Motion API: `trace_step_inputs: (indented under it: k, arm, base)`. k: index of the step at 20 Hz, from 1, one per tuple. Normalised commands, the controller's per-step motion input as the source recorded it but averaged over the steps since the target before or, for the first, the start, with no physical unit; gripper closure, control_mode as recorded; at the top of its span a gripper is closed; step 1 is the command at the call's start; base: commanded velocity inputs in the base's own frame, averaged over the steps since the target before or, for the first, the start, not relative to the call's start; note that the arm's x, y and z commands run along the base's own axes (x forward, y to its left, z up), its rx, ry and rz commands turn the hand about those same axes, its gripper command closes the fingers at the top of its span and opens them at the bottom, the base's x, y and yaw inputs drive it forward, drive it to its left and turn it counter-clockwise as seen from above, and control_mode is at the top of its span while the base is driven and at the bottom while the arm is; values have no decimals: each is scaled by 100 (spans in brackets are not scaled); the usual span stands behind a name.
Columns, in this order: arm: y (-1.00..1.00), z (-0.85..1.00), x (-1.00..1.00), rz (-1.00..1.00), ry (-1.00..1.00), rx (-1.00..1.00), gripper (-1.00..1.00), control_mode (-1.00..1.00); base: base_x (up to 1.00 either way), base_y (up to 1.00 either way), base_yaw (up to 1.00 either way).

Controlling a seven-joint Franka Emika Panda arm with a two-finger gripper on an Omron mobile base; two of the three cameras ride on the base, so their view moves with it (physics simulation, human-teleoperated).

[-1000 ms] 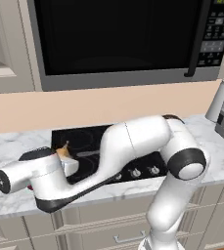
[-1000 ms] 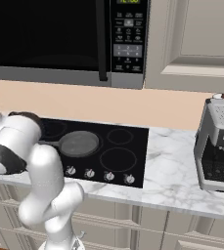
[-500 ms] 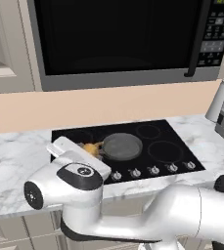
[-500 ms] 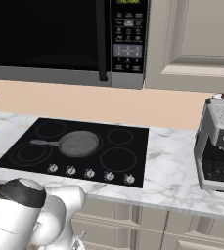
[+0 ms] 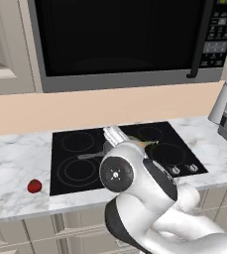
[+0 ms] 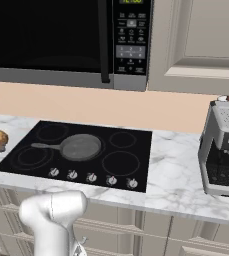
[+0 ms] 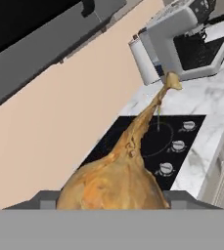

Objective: Place the pan on the center burner on the stove. Then place the tomato and the onion in the pan and turn on the center burner.

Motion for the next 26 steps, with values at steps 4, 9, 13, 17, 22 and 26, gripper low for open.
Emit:
trace_step_inputs:
  k: [4, 9, 13, 17, 22, 26]
  arm:
    - [-100, 17, 0, 7, 9, 36, 100, -100]
    - [-99, 2, 21, 16, 12, 31, 100, -100]
    - [-77, 0, 51, 20, 12, 19, 100, -100]
    - [-58, 0, 67, 21, 15, 10, 100, -100]
    - [-15, -23, 75, 18, 18, -8, 100, -100]
    - [0, -50, 82, 15, 28, -12, 100, -100]
  base:
    - [0, 0, 0]
    - [0, 0, 0]
    - [0, 0, 0]
    - [0, 0, 0]
    - [0, 0, 0]
    - [0, 0, 0]
